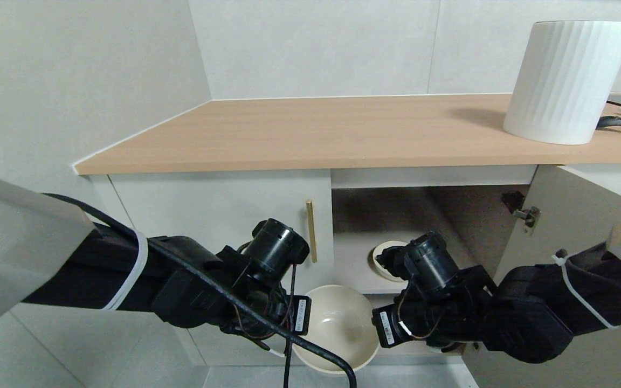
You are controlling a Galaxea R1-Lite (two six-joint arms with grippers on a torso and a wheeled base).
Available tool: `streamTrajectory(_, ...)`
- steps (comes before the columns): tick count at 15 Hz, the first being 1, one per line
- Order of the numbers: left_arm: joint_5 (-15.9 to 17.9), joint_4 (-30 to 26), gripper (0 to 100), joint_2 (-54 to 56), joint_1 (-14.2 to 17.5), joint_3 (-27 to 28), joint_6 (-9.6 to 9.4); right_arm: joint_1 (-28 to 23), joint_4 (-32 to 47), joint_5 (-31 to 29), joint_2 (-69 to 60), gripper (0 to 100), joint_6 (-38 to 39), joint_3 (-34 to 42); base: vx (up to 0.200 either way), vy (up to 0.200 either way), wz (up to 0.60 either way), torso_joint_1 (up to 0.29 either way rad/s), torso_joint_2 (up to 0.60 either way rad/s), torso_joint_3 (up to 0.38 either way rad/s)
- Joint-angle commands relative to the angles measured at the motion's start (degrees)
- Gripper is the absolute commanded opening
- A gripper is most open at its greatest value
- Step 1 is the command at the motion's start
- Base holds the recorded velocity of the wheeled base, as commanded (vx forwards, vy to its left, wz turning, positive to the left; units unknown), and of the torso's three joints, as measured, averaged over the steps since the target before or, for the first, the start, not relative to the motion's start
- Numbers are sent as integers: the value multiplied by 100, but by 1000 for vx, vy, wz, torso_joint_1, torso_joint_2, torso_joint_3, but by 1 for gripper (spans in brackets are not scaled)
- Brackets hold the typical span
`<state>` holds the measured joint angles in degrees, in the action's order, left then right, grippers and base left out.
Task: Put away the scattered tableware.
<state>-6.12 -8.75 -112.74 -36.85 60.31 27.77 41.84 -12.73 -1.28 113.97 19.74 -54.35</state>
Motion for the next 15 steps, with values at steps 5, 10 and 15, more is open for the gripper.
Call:
streamTrajectory(5,-21,-21,0,6,3,7,0,-9,16,-30,38,0,-5,-15,0,0,0,0,0,0)
streamTrajectory(10,-21,-12,100,15,3,-1,0,-9,16,-30,55,0,-5,-15,0,0,0,0,0,0)
streamTrajectory(15,-21,-12,100,24,3,7,0,-88,86,-92,64,0,-40,-15,0,0,0,0,0,0)
